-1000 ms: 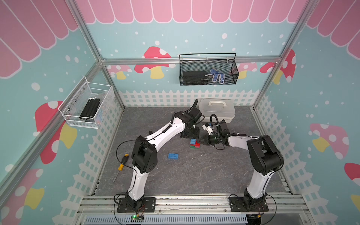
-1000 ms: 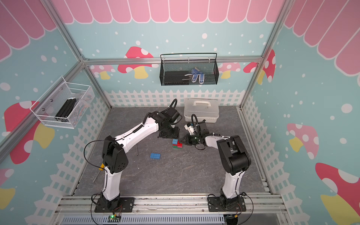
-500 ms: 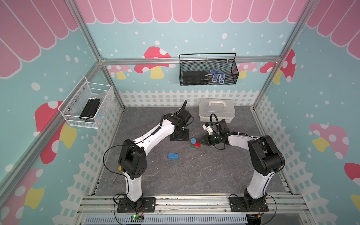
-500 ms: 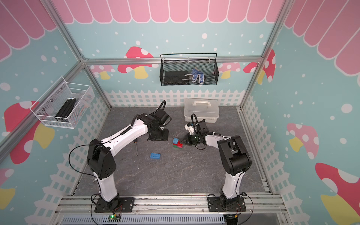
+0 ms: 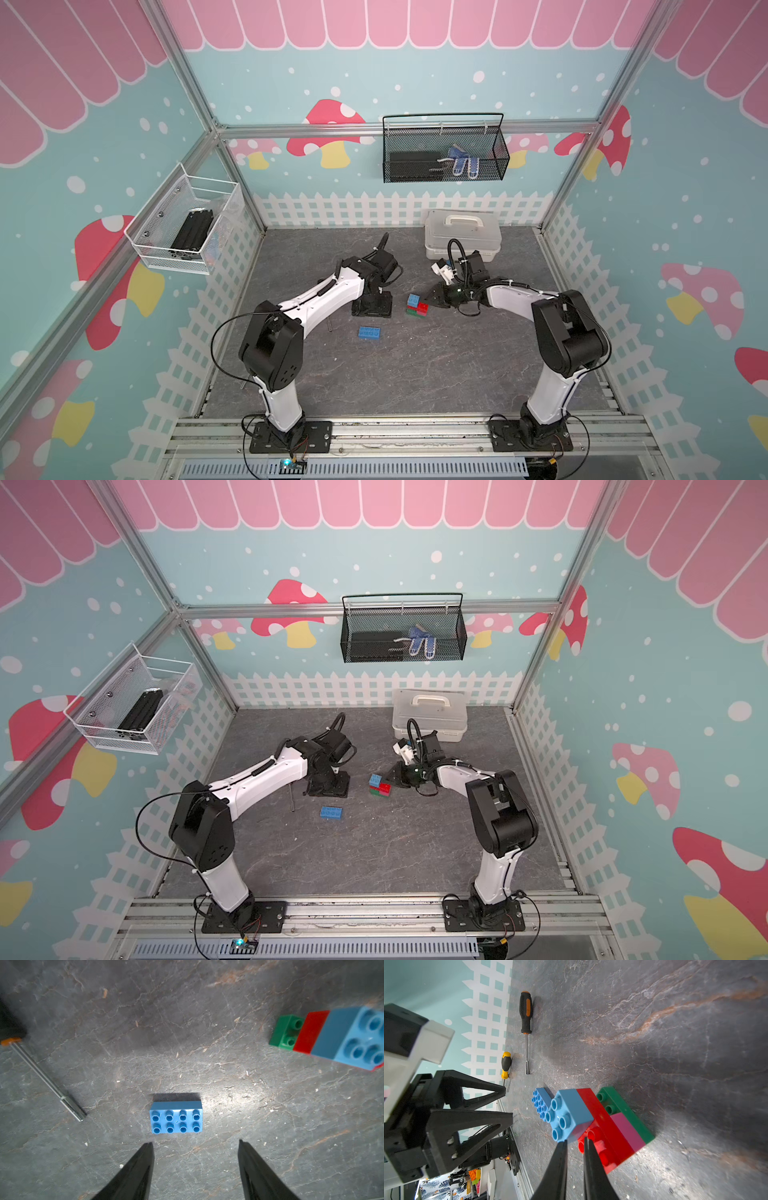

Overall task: Assemble the number 5 with lego
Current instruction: Assemble the lego brick with the lego brick, then adjust the lego brick at the center of the board.

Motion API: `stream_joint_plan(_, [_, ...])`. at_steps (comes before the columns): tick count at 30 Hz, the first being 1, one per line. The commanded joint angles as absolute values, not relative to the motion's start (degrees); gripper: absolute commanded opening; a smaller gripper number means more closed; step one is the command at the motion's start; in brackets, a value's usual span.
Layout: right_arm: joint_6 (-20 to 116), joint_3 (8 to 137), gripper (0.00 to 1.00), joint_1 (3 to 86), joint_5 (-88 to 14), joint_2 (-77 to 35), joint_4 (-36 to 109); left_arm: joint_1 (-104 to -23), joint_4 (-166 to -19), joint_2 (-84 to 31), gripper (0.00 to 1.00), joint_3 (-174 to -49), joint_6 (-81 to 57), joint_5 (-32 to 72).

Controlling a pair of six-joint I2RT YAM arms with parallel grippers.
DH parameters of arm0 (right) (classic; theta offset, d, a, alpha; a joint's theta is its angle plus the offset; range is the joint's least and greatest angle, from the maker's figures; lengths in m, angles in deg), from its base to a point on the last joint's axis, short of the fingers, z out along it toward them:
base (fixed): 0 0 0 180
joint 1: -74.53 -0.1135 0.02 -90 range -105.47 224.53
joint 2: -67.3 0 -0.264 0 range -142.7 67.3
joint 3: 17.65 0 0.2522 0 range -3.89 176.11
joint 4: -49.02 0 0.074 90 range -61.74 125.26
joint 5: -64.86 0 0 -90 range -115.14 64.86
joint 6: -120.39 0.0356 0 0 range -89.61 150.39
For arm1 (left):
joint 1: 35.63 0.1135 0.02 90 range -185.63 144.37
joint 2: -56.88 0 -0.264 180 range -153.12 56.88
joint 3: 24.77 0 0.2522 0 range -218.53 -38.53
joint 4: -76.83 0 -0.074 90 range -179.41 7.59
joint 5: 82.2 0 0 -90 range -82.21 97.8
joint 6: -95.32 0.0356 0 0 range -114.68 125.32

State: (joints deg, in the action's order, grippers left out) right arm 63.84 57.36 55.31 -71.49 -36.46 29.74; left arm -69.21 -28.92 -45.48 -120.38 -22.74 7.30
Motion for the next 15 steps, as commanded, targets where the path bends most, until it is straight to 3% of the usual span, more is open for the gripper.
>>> stream_joint_plan(1, [63.3,59.1,0.22,55.0,-71.1,-33.8,27.7,-68.9,-30.6,-43.1,0.70,-117.9,-22.4,5.7])
stream_joint_plan(10, [64.5,57.8,0.47,55.2,-65.6,-28.3,24.8,-68.9,-33.0,-43.7,0.80,-113.8,-22.8,3.4])
stream_joint_plan(15, [65.4,55.3,0.54,55.2,-63.4,-26.1,24.3,-68.1,-34.7,-44.4,0.81,-112.2,-23.5,3.8])
